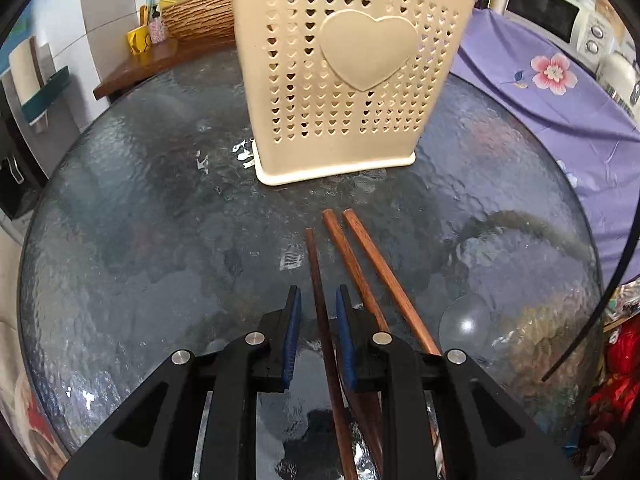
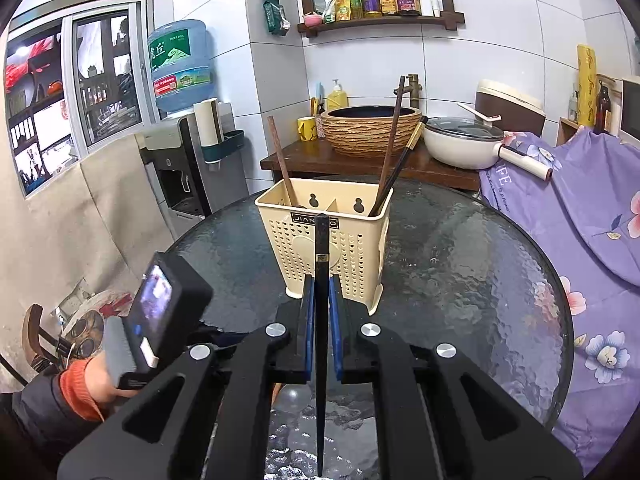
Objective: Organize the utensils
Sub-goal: 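Lift both held chopsticks and carry them over the cream holder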
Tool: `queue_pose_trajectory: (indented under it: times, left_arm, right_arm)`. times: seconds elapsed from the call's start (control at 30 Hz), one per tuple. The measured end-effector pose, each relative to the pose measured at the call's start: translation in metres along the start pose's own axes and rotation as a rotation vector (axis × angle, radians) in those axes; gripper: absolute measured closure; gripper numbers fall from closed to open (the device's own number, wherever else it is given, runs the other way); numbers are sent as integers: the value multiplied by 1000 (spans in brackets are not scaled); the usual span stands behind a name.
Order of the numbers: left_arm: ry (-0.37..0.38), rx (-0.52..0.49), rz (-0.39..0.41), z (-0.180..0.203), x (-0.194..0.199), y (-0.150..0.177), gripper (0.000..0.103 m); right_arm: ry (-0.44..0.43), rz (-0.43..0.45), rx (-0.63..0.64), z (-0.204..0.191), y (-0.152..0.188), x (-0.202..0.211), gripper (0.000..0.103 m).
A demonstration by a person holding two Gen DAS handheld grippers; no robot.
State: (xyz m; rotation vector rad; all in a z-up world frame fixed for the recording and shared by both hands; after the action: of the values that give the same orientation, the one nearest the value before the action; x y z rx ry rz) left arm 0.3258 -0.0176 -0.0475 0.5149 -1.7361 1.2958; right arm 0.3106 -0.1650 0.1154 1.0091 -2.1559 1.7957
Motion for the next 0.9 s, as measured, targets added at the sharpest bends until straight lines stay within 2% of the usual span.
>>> queue_pose_trajectory:
  times: [0.17,0.3,0.57,0.73,0.9]
  left_arm:
    - [-43,-37,-5,6,-3,-6,87]
    - [-63,-46,-2,9,-7,-11,97]
    - [-85,-38,6,11,-7,-13,98]
    - [-94,-19,81,7,19,-16,98]
    - [-82,7,200,2,70,-24,98]
  right_arm:
    - [-2,-7,-3,-1,1,-4,95]
    - [5,-11,-7,-1,1,-6,95]
    - [11,-17,-18,1,3,-7,95]
    - [5,-9,-20,1,3,-5,95]
    - [-14,19,-31,2,-1,4,95]
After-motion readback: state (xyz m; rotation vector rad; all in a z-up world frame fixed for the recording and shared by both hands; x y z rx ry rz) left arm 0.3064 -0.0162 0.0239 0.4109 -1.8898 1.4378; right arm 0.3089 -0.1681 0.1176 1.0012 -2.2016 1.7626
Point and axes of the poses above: each gripper's, at about its wrist camera, not at the fingertips, and x roughly against the way its jaws point, z to its right, y to its underside, the point moved 1 cm from there along -x, roughly the way its jaws point, and after that the axes turned 10 degrees about -x, right-handed, at the moved point
